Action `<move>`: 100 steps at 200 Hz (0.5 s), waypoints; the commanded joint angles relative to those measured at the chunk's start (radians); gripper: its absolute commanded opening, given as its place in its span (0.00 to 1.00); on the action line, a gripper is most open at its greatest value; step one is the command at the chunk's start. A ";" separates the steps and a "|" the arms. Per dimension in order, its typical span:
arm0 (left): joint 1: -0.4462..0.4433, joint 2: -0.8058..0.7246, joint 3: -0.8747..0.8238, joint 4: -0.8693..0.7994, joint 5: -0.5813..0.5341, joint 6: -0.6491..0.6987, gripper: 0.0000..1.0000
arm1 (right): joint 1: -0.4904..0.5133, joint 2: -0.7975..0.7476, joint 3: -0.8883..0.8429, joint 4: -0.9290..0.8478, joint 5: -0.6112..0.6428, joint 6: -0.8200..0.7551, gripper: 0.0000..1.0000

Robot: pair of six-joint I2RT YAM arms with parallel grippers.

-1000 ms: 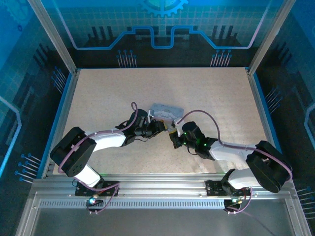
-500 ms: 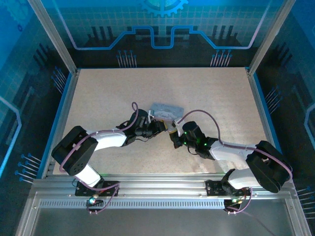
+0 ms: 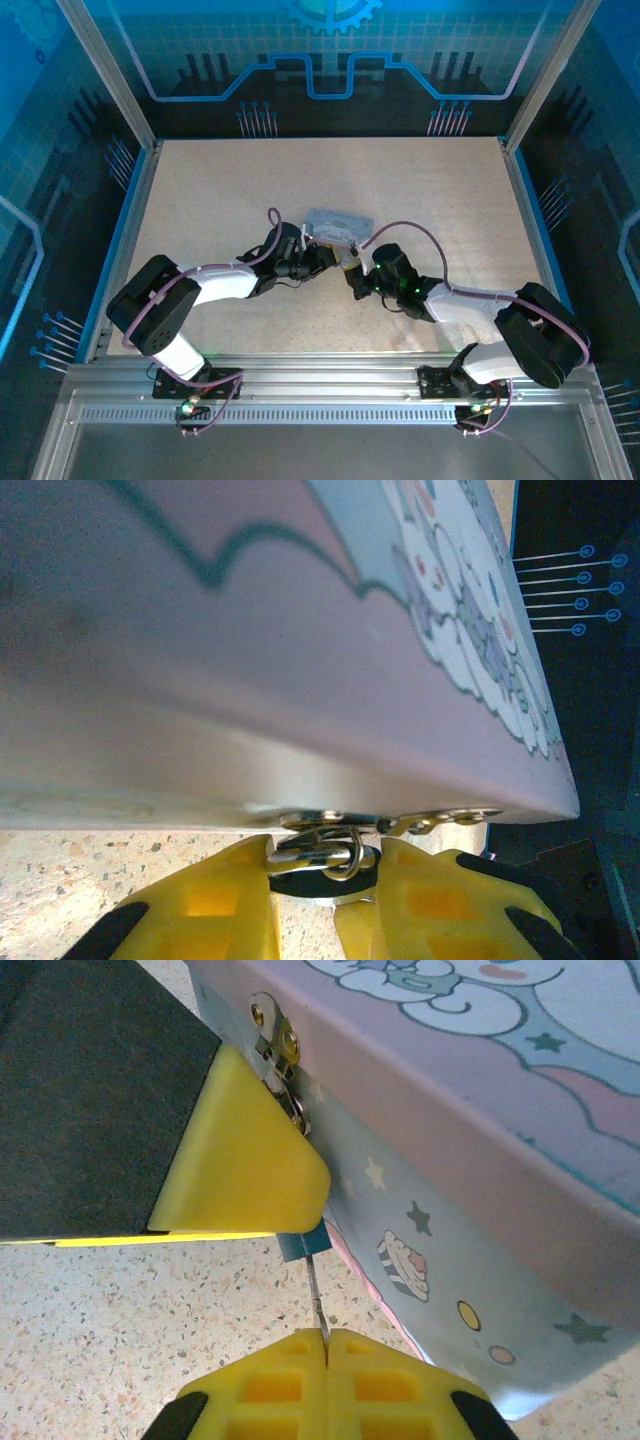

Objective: Unlock the padlock with the key

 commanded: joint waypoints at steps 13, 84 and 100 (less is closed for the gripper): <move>-0.026 0.018 -0.001 0.030 0.062 -0.008 0.16 | -0.025 0.005 0.043 0.189 -0.094 0.031 0.04; -0.027 0.023 0.000 0.036 0.063 -0.012 0.16 | -0.049 0.025 0.050 0.194 -0.158 0.041 0.04; -0.027 0.025 0.001 0.035 0.065 -0.012 0.16 | -0.059 0.030 0.050 0.204 -0.178 0.050 0.04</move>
